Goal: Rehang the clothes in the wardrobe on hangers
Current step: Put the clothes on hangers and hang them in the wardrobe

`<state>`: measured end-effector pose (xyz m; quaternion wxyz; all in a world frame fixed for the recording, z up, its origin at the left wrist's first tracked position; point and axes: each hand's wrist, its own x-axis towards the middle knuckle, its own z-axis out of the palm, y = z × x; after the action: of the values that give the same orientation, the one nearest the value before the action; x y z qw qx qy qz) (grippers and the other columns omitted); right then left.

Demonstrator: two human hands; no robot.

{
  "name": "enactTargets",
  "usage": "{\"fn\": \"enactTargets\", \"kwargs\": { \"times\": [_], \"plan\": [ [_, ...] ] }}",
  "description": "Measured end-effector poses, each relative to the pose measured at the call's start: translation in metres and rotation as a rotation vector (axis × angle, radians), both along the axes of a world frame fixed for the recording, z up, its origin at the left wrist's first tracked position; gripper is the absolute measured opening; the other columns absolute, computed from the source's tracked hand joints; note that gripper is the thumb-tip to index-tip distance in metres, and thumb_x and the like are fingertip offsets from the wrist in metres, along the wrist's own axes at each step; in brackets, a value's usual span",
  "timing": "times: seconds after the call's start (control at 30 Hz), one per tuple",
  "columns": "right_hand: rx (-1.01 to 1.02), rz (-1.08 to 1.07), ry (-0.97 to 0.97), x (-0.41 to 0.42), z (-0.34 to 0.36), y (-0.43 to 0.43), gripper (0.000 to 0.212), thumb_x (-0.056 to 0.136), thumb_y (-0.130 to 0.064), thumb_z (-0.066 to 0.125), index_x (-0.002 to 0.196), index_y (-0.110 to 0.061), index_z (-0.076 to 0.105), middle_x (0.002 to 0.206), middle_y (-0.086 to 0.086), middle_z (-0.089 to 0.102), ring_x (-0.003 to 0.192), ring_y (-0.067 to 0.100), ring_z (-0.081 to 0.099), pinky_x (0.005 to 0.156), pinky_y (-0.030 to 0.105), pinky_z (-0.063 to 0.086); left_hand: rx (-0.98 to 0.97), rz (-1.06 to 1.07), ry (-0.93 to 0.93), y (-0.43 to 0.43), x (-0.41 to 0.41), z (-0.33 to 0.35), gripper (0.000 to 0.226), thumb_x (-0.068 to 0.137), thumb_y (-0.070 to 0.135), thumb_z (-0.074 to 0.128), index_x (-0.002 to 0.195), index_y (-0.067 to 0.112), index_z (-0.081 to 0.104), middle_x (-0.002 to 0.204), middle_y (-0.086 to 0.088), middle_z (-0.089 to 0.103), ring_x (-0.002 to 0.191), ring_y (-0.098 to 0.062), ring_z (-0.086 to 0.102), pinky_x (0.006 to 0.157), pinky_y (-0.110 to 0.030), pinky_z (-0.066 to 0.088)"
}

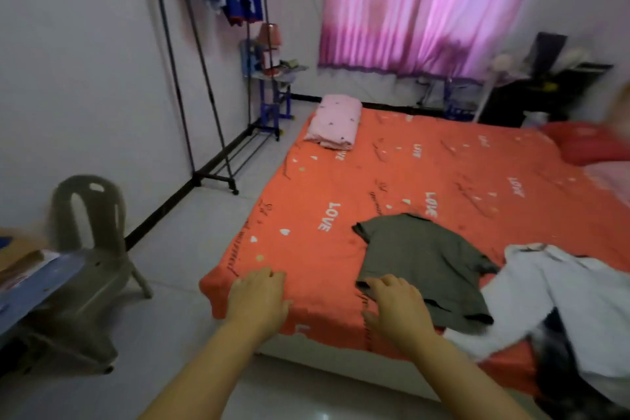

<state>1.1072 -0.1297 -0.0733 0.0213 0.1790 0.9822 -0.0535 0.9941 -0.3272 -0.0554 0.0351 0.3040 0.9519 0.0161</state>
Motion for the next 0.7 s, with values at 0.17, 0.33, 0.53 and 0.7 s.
{"fn": "enactTargets", "kwargs": {
  "times": [0.17, 0.33, 0.53, 0.7],
  "plan": [
    [-0.034, -0.201, 0.001, 0.028, -0.014, 0.086, 0.056, 0.088, -0.043, 0.050, 0.139, -0.025, 0.037, 0.131, 0.000, 0.046, 0.120, 0.023, 0.043, 0.097, 0.031, 0.033, -0.017, -0.210, -0.062, 0.120, -0.004, -0.017, 0.051, 0.088, 0.046, 0.049, 0.134, 0.026, 0.040, 0.128, 0.001, 0.049, 0.121, -0.023, 0.044, 0.095, -0.035, 0.035],
    [-0.041, -0.314, -0.006, 0.024, -0.033, 0.168, 0.059, 0.089, -0.045, 0.051, 0.142, -0.024, 0.033, 0.134, 0.001, 0.045, 0.122, 0.023, 0.042, 0.098, 0.031, 0.033, -0.021, -0.353, -0.080, 0.228, -0.025, -0.037, 0.047, 0.088, 0.046, 0.050, 0.129, 0.024, 0.043, 0.126, -0.001, 0.049, 0.119, -0.024, 0.045, 0.092, -0.035, 0.036],
    [-0.082, -0.394, -0.066, -0.013, -0.049, 0.261, 0.057, 0.090, -0.043, 0.050, 0.142, -0.024, 0.034, 0.133, 0.001, 0.047, 0.120, 0.021, 0.045, 0.097, 0.030, 0.036, -0.055, -0.421, -0.115, 0.338, -0.077, -0.059, 0.050, 0.090, 0.047, 0.048, 0.133, 0.024, 0.039, 0.128, -0.001, 0.047, 0.120, -0.024, 0.044, 0.094, -0.035, 0.035],
    [-0.108, -0.410, -0.100, -0.045, -0.060, 0.324, 0.058, 0.091, -0.045, 0.049, 0.142, -0.024, 0.033, 0.133, 0.000, 0.046, 0.119, 0.021, 0.045, 0.096, 0.030, 0.036, -0.078, -0.445, -0.138, 0.404, -0.112, -0.069, 0.049, 0.090, 0.047, 0.048, 0.132, 0.023, 0.041, 0.127, -0.001, 0.047, 0.119, -0.023, 0.045, 0.092, -0.035, 0.036]
  ]
}}
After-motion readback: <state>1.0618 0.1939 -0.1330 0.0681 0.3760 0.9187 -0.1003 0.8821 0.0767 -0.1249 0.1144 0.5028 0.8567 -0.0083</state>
